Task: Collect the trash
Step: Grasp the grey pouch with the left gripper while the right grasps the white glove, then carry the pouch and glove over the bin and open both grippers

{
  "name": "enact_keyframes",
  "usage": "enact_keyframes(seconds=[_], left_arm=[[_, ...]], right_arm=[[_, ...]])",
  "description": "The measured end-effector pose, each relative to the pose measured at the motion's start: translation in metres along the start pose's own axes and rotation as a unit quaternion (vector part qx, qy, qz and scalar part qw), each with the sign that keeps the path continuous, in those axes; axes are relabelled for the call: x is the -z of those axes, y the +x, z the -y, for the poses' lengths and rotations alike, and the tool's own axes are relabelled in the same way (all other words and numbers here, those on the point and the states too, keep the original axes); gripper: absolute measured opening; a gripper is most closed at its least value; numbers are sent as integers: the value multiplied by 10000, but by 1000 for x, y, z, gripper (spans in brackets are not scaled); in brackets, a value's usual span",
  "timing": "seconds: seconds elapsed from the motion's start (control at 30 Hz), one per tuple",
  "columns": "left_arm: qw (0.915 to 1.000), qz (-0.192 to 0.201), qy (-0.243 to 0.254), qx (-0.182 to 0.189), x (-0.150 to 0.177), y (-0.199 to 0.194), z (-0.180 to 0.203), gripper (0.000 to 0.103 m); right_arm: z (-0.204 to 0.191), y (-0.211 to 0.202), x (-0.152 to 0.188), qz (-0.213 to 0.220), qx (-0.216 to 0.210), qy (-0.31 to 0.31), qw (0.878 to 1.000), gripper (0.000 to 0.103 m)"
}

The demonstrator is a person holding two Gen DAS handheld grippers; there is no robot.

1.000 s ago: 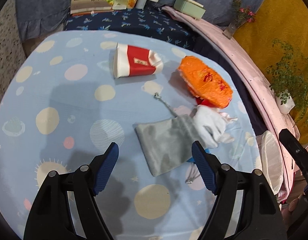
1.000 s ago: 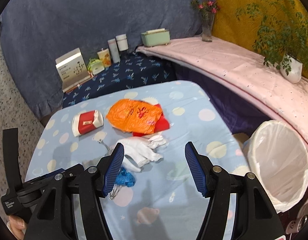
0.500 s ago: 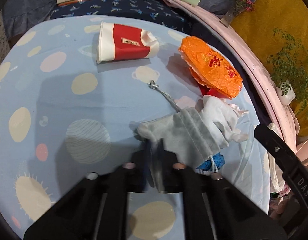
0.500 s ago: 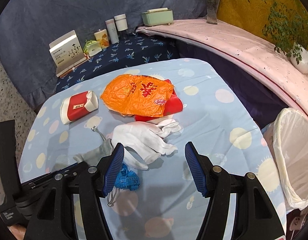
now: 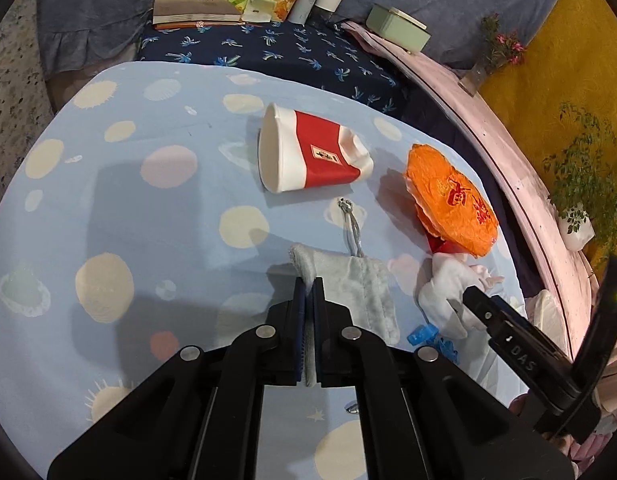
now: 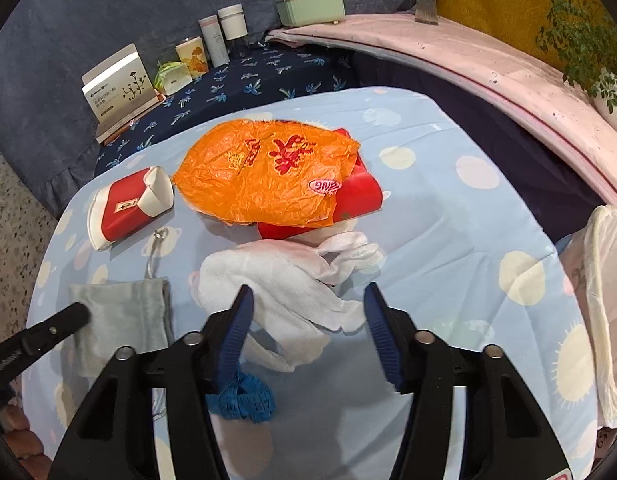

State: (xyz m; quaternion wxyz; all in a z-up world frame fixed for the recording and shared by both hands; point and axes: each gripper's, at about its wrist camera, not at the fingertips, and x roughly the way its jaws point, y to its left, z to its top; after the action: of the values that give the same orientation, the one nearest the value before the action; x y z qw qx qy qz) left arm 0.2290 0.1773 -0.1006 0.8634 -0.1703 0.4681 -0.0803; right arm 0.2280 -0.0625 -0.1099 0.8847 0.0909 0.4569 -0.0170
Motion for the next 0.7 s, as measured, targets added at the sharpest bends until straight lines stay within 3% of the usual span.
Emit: enact_keyframes(seconds=[0.17,0.43,0.7], left_arm=[[9999,0,89,-62,-2,1,1,3],[9998,90,184,75,-1,-13,20,3],[9976,399,516,246,-8,-49,64,3]], right_arm=[[-1,9,3,-91,-164,53,9998,15],[6,-32,-1,320,-296,-1,9990,10],[29,-95,-20,909,-337,66,9953,10]])
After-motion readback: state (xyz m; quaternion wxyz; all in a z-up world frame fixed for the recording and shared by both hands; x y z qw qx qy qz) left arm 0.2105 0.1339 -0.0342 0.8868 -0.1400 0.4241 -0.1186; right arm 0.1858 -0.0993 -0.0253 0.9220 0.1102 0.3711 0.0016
